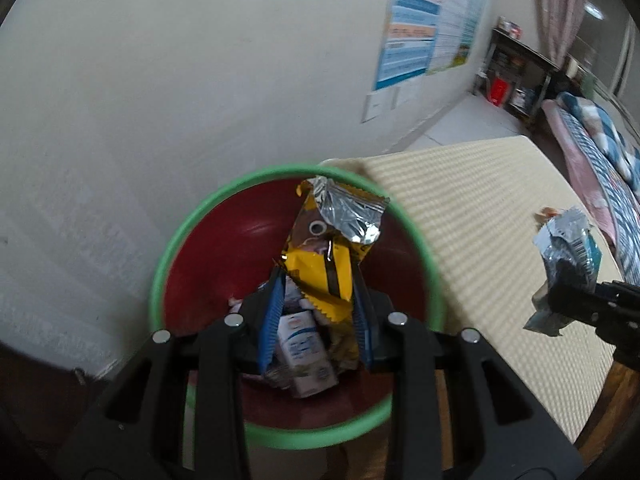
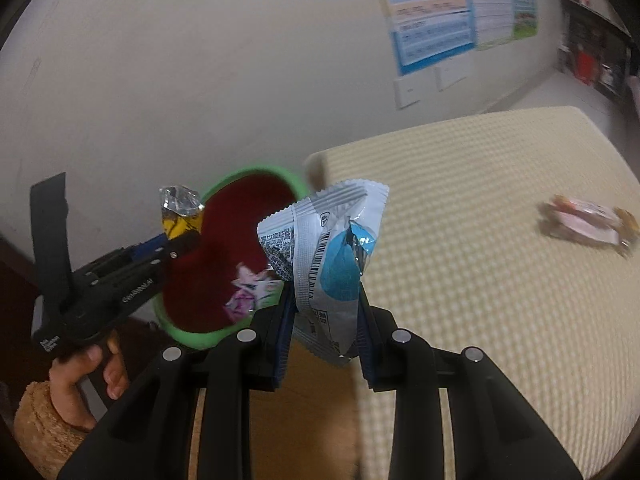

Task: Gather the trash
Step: 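Open the left tool over the bin while the right tool drops the blue-white wrapper in, then grasp the pink Pocky wrapper with the left tool while the right tool grasps the yellow candy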

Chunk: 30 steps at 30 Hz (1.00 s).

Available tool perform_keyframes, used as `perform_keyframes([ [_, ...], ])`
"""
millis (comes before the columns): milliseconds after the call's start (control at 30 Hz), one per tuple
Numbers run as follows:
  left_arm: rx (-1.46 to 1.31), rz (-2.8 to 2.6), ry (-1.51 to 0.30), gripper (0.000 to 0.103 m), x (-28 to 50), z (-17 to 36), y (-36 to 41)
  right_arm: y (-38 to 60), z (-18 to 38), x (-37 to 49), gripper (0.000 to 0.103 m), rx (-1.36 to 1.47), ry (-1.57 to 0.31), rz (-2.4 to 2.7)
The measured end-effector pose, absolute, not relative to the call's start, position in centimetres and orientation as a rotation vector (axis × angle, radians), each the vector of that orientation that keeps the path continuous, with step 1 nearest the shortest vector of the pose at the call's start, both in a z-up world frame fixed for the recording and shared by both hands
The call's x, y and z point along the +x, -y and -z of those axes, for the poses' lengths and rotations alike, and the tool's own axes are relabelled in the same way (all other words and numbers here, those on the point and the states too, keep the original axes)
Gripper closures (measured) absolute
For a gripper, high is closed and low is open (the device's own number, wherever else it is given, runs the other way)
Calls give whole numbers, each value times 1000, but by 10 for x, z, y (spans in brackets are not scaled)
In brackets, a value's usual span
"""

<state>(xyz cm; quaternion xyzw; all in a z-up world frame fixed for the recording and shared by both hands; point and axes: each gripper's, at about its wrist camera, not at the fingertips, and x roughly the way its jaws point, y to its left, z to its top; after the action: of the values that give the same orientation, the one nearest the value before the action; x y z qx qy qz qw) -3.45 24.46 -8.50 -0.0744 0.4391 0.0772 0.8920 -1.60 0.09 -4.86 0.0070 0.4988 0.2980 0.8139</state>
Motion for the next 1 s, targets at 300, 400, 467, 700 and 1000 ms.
perform_keyframes([
  [300, -210, -217, -944, 73, -49, 101, -282, -73, 54, -9, 74, -34, -1103, -756],
  [400, -219, -223, -949, 73, -48, 103, -285, -88, 54, -8, 74, -45, -1099, -777],
  [467, -220, -226, -953, 73, -49, 105, -286, -95, 54, -8, 72, -49, -1098, -786],
  [700, -253, -234, -954, 40, -44, 110, -292, -96, 56, -7, 42, -26, -1089, -801],
  [1000, -274, -224, -952, 25, -39, 109, -283, -27, 59, 6, 38, 63, -1066, -659],
])
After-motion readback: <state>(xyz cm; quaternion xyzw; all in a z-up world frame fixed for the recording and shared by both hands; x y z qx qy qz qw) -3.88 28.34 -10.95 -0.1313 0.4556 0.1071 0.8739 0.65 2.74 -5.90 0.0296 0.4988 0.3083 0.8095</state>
